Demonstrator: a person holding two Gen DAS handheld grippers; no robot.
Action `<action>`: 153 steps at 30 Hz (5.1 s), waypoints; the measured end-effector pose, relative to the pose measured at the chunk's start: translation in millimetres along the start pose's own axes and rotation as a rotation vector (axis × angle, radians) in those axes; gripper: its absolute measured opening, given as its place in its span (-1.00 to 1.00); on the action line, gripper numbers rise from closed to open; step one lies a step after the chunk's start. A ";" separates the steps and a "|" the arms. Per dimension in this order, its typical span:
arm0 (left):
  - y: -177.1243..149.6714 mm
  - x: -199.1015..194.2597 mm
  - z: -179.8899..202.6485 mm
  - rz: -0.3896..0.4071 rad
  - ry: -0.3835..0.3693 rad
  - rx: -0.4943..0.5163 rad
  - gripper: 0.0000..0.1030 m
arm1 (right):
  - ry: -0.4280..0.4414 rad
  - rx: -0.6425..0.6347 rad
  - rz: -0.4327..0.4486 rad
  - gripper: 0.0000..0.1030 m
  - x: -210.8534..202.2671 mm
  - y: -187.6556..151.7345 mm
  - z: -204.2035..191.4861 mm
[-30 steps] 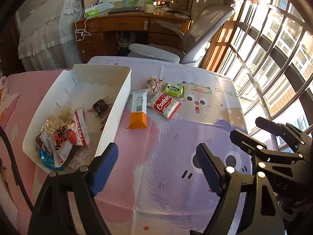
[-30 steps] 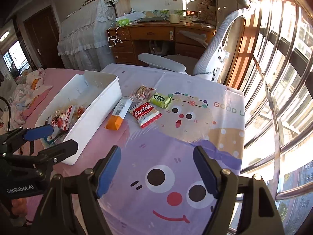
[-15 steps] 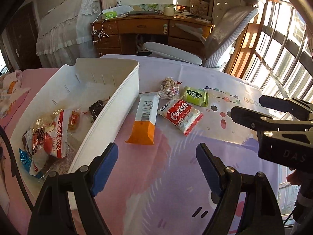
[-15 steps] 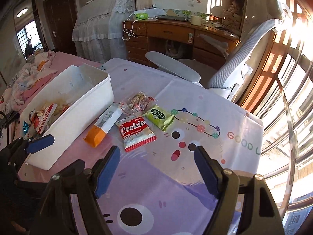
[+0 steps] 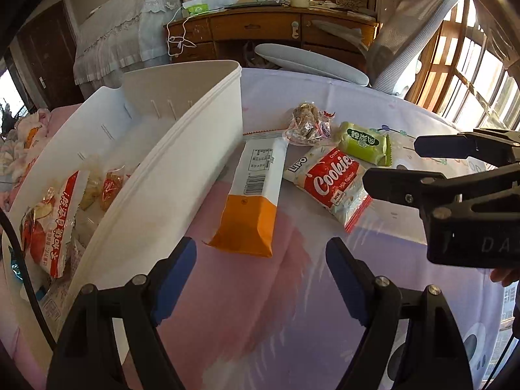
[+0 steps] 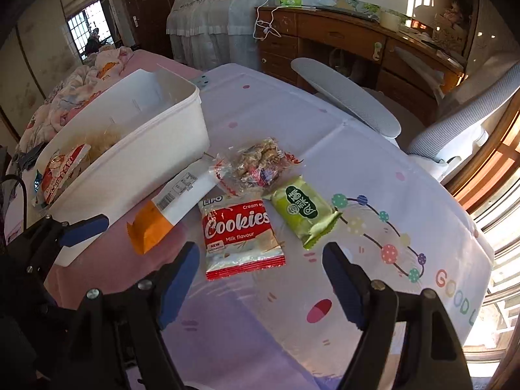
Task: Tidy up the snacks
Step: 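Grasp the orange-ended bar with the left gripper while the right grasps the red Cookies pack, then carry the bar and Cookies pack into the tray and release both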
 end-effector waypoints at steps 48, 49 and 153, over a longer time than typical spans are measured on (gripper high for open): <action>13.7 28.7 -1.2 0.017 0.017 0.027 -0.26 | -0.024 0.032 -0.205 -0.01 59.8 16.5 -10.9; 12.3 26.5 -1.1 0.016 0.014 0.033 -0.26 | -0.025 0.031 -0.208 -0.01 59.2 15.7 -11.1; 103.4 -97.8 -282.8 -0.052 -0.428 0.338 0.52 | -0.072 0.826 0.151 0.23 -51.2 78.8 -216.4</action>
Point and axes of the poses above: each gripper's, at about its wrist camera, not at the fingertips, and x roughly the way its jaws point, z to its right, y to its top, the point moved 3 cm from there along x, roughly the way its jaws point
